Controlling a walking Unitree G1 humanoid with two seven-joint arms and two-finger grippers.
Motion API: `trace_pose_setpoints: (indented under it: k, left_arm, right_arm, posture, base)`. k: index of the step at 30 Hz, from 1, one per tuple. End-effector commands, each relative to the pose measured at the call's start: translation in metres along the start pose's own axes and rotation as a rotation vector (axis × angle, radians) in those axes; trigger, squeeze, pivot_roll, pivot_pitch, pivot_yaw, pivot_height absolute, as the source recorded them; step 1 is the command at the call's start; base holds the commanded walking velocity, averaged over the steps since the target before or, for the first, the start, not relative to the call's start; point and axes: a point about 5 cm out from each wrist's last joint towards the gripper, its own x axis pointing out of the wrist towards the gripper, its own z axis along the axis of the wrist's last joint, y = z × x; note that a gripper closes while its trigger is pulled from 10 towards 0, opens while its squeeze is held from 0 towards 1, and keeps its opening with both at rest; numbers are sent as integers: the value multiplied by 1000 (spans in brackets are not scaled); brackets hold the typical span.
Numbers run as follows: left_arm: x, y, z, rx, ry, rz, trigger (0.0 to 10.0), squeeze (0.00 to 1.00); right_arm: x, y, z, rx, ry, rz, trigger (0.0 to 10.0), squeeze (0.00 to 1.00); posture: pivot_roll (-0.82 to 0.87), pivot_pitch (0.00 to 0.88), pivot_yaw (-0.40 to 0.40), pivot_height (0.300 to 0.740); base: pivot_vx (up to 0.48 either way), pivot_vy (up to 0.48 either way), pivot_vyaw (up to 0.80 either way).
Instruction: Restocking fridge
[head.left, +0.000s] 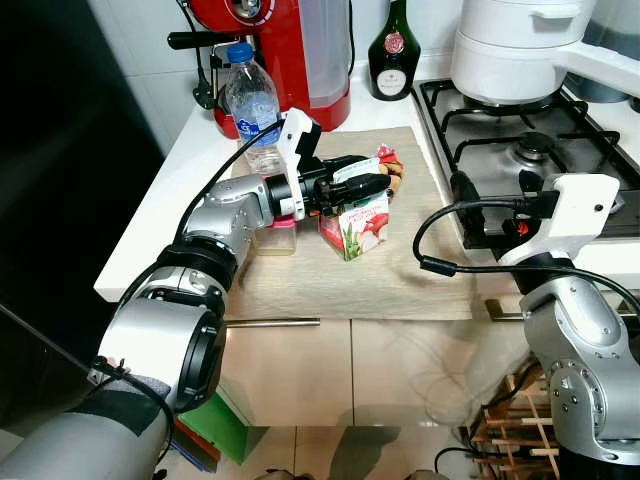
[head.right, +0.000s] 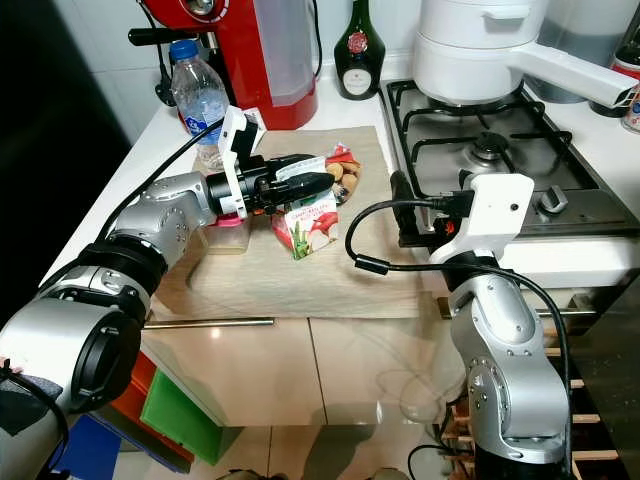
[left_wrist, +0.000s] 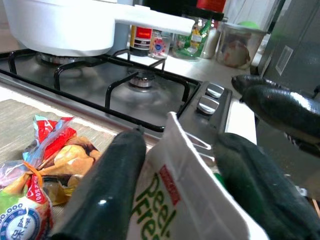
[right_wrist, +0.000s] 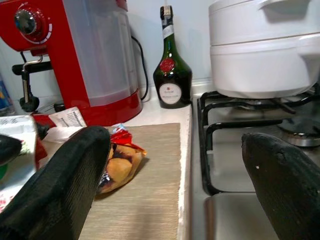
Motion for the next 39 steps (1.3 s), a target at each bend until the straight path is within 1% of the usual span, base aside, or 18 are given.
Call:
trace_pose_setpoints:
  k: [1,6,12,14,15,18,22,23,24,26,27,28,30,32,33,34,36,39]
  left_arm:
    - [-5,2,-10,-32,19,24,0,0]
    - [-4,2,-9,-45,-21,43,0,0]
    - [3,0,15,-17,-129,39,0,0]
    - [6,-2,32,21,-187,37,0,0]
    - [6,-2,32,21,-187,37,0,0]
    - [7,-8,58,83,-259,5,0,0]
    - [5,-11,71,129,-285,-2,0,0]
    - [4,-12,76,148,-296,6,0,0]
    - [1,-11,87,199,-315,74,0,0]
    - [-1,-10,91,219,-321,102,0,0]
    - [-6,-8,98,275,-335,211,10000,0]
    - [-6,-8,98,275,-335,211,10000,0]
    - [-10,-9,102,293,-361,280,10000,0]
    - [-12,-19,108,318,-433,375,10000,0]
    - [-12,-19,108,318,-433,375,10000,0]
    - [-10,-26,108,373,-443,414,10000,0]
    - [-9,-32,107,409,-451,428,10000,0]
    - [-7,-36,103,430,-451,456,10000,0]
  right_arm:
    - [1,3,-1,1,-2,5,10000,43]
    - [2,4,-3,3,4,6,10000,47]
    - [5,6,-5,1,10,19,10000,47]
    - [6,6,-5,2,10,24,10000,47]
    - [6,6,-5,2,10,24,10000,47]
    - [10,8,-6,3,12,35,10000,47]
    - [12,8,-7,4,13,40,10000,47]
    - [13,9,-8,5,13,40,10000,51]
    - [14,9,-8,6,9,38,10000,47]
    - [14,9,-8,6,7,36,10000,47]
    - [15,7,-6,-31,-24,-11,10000,47]
    - [15,7,-6,-31,-24,-11,10000,47]
    - [17,4,-2,-75,-61,-61,10000,47]
    - [23,1,5,-104,-114,-118,10000,35]
    - [23,1,5,-104,-114,-118,10000,35]
    - [27,3,8,-128,-138,-116,10000,39]
    - [29,4,10,-147,-153,-109,10000,43]
    - [33,6,12,-170,-171,-103,10000,39]
  posture:
    - [-192,0,163,740]
    - [-189,0,154,740]
    - [-181,0,143,740]
    - [-171,0,134,740]
    - [-171,0,134,740]
    - [-157,0,125,740]
    - [-151,0,126,740]
    - [-150,0,127,740]
    - [-148,0,129,740]
    - [-148,0,132,740]
    - [-144,0,136,740]
    - [-144,0,136,740]
    - [-138,0,135,740]
    - [-123,0,125,740]
    - [-123,0,125,740]
    - [-113,0,115,740]
    - [-104,0,106,740]
    - [-90,0,92,740]
  base:
    - [0,0,0]
    - [0,0,0]
    - [0,0,0]
    - [0,0,0]
    - [0,0,0]
    - [0,0,0]
    - [0,0,0]
    - [0,0,0]
    - [0,0,0]
    - [0,0,0]
    - [0,0,0]
    - [0,0,0]
    - [0,0,0]
    - [0,0,0]
    - [0,0,0]
    - [0,0,0]
    - [0,0,0]
    - [0,0,0]
